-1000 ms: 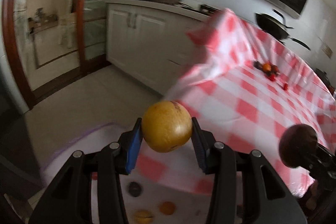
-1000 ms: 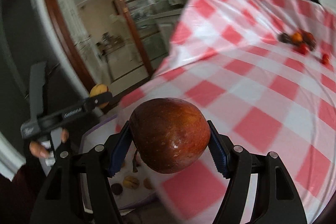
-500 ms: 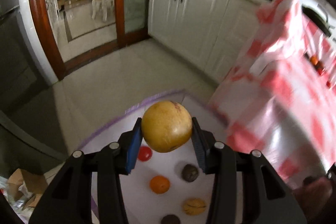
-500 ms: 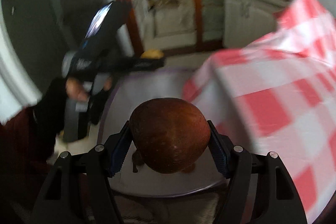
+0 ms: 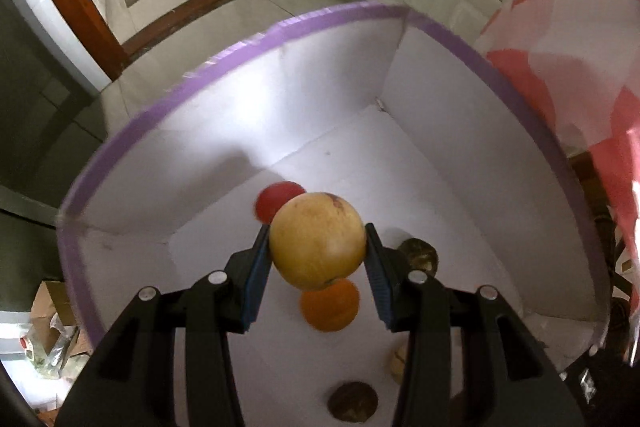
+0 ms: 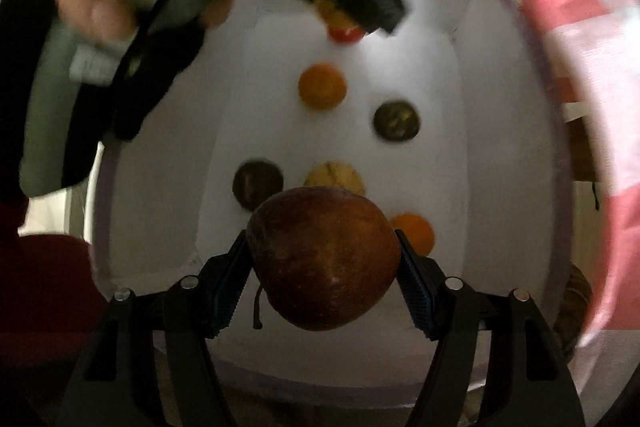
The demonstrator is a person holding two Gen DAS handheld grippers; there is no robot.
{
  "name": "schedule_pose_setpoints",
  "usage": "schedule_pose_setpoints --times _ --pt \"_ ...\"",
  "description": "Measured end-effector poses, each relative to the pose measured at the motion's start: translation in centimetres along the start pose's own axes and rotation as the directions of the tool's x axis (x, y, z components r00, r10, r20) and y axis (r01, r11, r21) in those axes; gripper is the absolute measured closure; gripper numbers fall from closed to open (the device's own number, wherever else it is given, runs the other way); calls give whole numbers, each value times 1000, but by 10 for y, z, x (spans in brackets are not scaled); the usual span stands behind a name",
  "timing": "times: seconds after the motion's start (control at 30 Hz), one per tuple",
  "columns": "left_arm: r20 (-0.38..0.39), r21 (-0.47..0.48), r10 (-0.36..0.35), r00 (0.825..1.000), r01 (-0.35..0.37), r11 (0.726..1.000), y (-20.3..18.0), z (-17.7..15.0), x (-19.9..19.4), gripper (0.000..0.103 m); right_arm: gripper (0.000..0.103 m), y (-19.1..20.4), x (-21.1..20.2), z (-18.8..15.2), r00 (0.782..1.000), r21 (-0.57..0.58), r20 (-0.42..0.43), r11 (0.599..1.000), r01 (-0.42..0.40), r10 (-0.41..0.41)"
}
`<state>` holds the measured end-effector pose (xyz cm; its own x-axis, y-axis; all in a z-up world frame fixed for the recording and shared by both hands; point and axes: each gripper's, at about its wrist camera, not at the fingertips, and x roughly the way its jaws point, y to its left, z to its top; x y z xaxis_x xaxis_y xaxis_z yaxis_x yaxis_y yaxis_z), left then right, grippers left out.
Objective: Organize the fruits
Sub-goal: 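Open both tools to drop the apple and yellow fruit into the box, then move both open tools back over the fruit pile on the table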
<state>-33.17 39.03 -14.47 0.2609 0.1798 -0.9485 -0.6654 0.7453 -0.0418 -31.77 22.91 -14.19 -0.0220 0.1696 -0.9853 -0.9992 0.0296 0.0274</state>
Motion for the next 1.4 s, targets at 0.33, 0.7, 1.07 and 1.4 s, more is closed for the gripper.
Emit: schedule_pose_setpoints --times 0.33,0.7,1.07,1.4 --pt "-9 29 54 998 -54 998 -5 0 12 48 27 0 -11 -8 1000 1 26 1000 6 -6" --pt "376 -89 97 922 -69 994 -19 30 -94 12 23 -36 -152 -23 862 59 506 998 11 -39" --pt "488 362 -418 767 258 896 -247 74 -223 2 15 -200 -283 -181 559 701 592 713 0 -581" --pt "301 401 -504 810 372 837 -513 118 -147 2 15 -355 -265 -320 649 950 249 313 -17 -719"
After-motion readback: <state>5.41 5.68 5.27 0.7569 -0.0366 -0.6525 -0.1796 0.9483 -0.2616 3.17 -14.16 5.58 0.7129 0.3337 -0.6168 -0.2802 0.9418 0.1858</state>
